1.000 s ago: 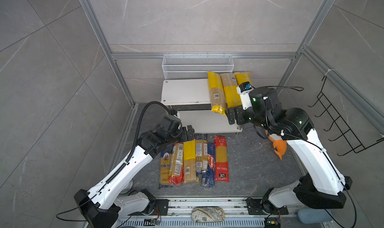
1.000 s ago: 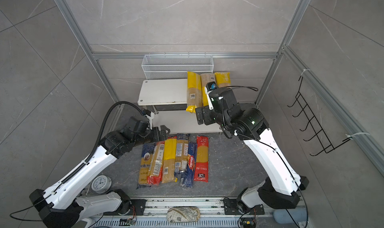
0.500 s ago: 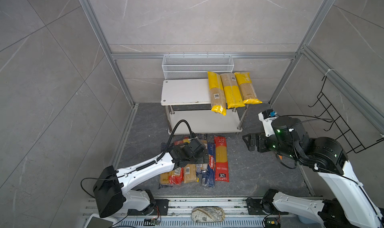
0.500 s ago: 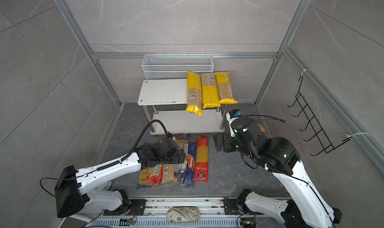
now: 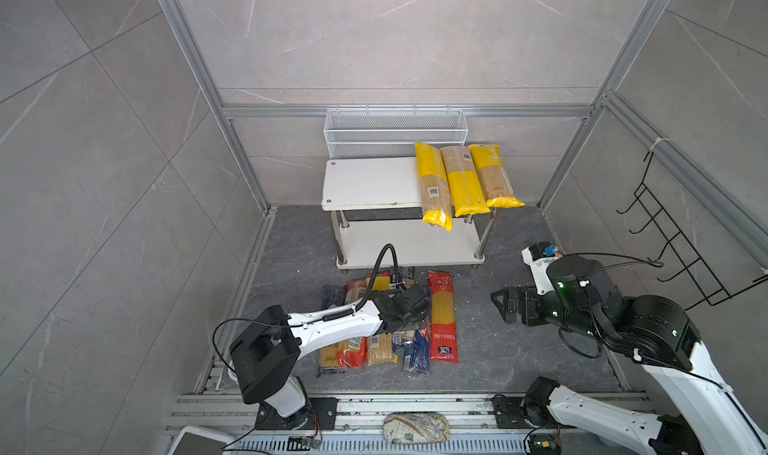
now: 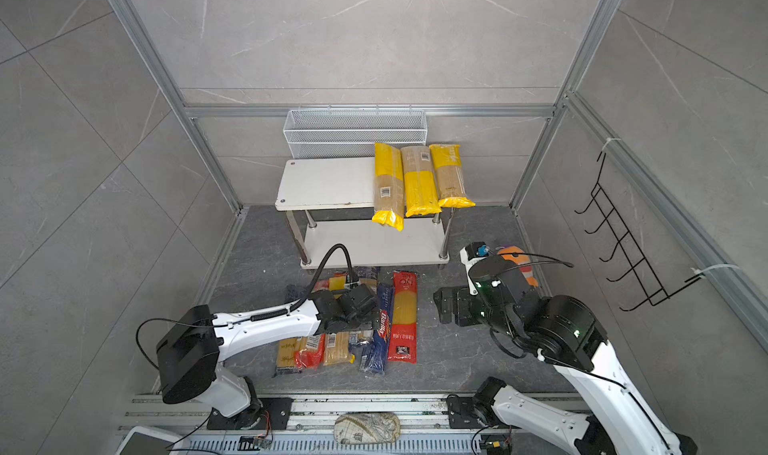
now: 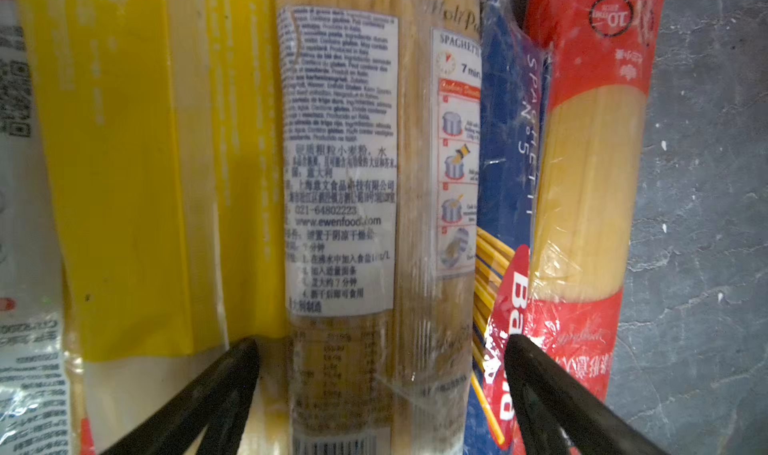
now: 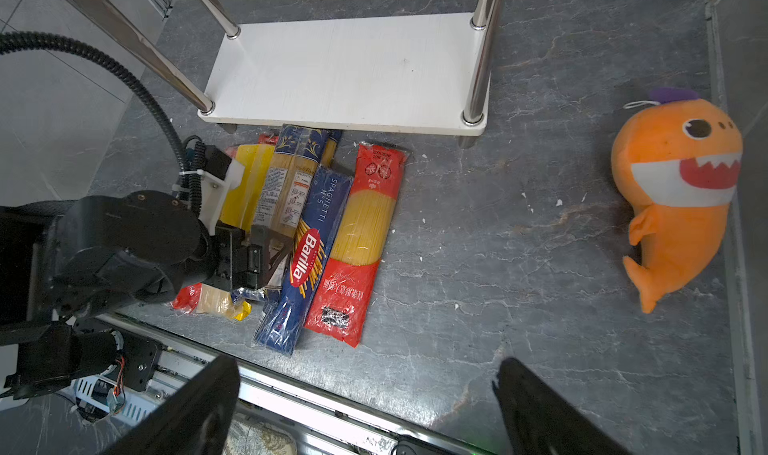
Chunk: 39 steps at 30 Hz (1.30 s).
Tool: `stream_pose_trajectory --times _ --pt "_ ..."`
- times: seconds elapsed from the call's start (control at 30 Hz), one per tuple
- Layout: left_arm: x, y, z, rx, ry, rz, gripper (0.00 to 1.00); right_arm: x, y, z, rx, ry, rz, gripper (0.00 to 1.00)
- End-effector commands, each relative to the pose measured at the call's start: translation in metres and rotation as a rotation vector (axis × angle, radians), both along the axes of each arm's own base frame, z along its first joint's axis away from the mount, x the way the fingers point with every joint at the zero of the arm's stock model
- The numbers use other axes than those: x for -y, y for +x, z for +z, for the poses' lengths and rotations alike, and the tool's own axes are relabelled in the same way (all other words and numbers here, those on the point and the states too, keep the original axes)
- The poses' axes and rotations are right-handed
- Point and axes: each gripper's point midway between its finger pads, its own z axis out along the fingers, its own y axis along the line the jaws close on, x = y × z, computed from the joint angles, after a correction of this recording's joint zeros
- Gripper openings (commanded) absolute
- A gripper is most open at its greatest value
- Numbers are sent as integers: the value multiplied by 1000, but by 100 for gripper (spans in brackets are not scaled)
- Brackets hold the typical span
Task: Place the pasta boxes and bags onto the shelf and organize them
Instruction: 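Grasp the clear-wrapped spaghetti bag with the left gripper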
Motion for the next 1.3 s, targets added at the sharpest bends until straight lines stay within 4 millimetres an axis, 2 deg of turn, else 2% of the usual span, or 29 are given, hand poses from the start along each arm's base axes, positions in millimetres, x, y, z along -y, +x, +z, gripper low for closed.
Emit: stream_pose_trajectory --times 0.0,0.13,0.4,0.6,0.7,0.77,0.83,0.9,1.13,1.27 --pt "8 7 -6 -4 15 27 92 3 -6 -8 -23 -4 -2 100" --pt "16 8 -15 -30 26 25 89 3 -8 -13 -37 -4 -2 100" --pt "16 8 -24 -54 65 33 84 5 -10 -21 -49 -3 -13 100" --pt "25 7 -33 -81 65 17 80 7 -13 -26 -61 6 -24 100" --pt "27 5 -40 -103 70 15 74 8 -14 -26 -61 6 -24 100" --pt "29 4 -41 -116 63 11 63 9 -14 -25 -60 3 -26 100" --pt "29 1 -38 -119 54 11 42 10 -15 -25 -57 6 -25 100" --pt "26 0 -31 -110 45 14 32 10 -15 -23 -53 11 -24 100" --pt "2 -10 2 -68 59 32 27 2 -12 -28 -53 18 -3 100" --pt "-11 -16 31 -35 35 35 10 -11 -7 -26 -57 51 24 100"
